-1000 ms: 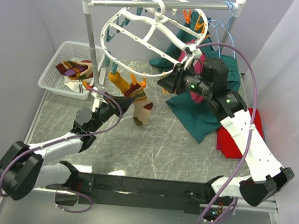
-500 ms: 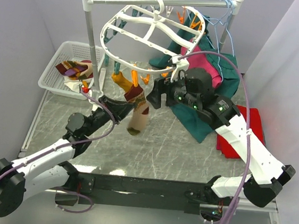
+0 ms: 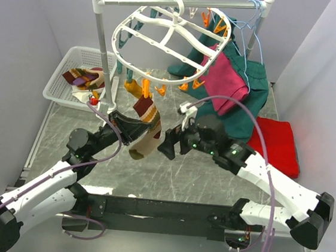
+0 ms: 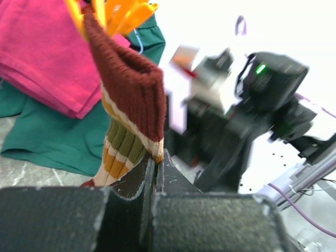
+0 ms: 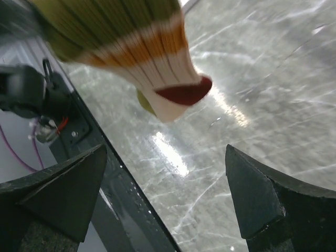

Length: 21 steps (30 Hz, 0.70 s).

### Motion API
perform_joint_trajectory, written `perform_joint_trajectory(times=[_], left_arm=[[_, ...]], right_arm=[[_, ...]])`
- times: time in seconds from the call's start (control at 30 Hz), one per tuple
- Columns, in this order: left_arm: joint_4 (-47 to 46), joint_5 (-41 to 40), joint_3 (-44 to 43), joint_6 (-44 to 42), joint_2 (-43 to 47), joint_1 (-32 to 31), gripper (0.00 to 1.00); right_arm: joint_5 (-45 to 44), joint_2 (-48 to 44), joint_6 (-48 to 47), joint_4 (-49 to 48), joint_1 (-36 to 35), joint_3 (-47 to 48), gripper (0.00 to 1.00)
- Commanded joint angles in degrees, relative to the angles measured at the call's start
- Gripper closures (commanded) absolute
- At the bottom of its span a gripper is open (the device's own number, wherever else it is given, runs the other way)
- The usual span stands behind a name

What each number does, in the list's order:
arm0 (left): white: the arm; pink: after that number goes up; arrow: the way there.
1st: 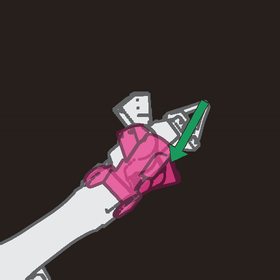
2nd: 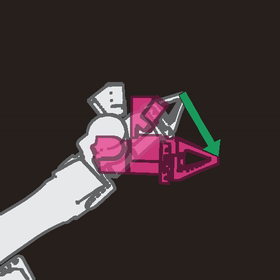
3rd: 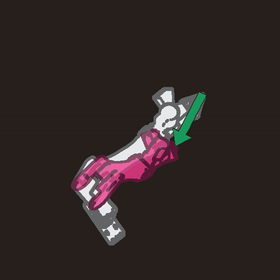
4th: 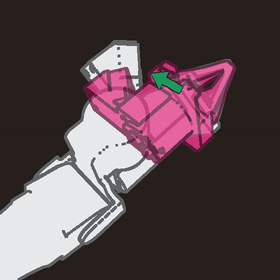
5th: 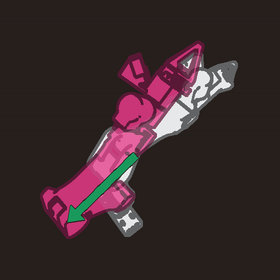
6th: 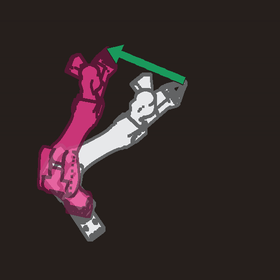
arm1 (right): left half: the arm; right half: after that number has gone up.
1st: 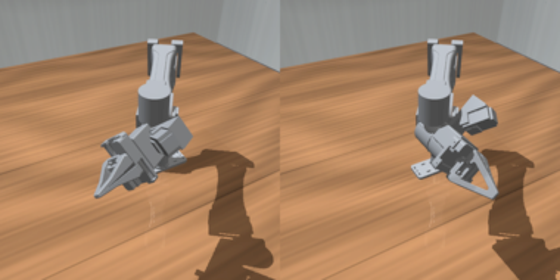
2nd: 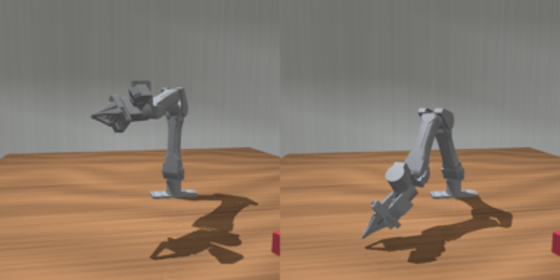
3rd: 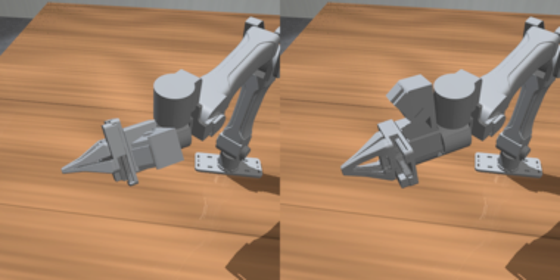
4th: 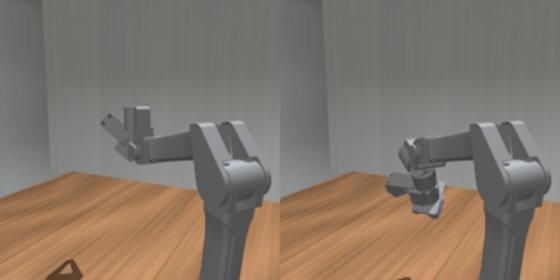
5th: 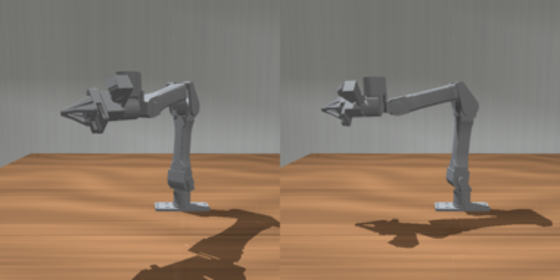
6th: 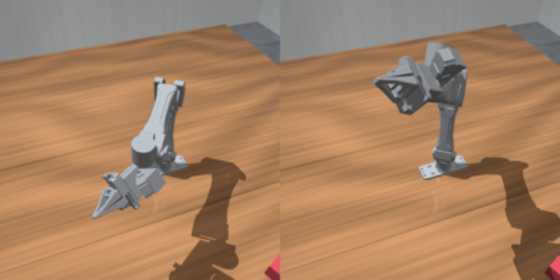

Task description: Remove the socks clipped to the hanger

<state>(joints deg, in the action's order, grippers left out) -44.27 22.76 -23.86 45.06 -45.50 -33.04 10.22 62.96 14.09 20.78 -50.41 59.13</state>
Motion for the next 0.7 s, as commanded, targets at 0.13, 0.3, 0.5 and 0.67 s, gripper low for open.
perform_joint_trajectory(times=[0.13,0.3,0.5,0.67], left_arm=[[0.5,2.37,-3.21,3.28,0.85,-0.1,0.99],[-0.99,2.9,-3.48,4.51,0.32,-0.19,0.99],[-0.29,3.16,-4.35,5.57,0.32,-0.19,0.99],[6.36,1.59,-6.11,3.9,1.11,-0.19,0.81]], right_arm=[[-0.02,0.93,2.34,-24.86,-1.35,-7.01,0.0],[-2.91,2.25,3.05,-34.3,-2.23,-10.09,0.03],[-5.82,3.92,4.8,-41.25,-2.67,-11.5,0.46],[-3.01,4.63,5.07,-40.38,-3.29,-10.79,0.89]])
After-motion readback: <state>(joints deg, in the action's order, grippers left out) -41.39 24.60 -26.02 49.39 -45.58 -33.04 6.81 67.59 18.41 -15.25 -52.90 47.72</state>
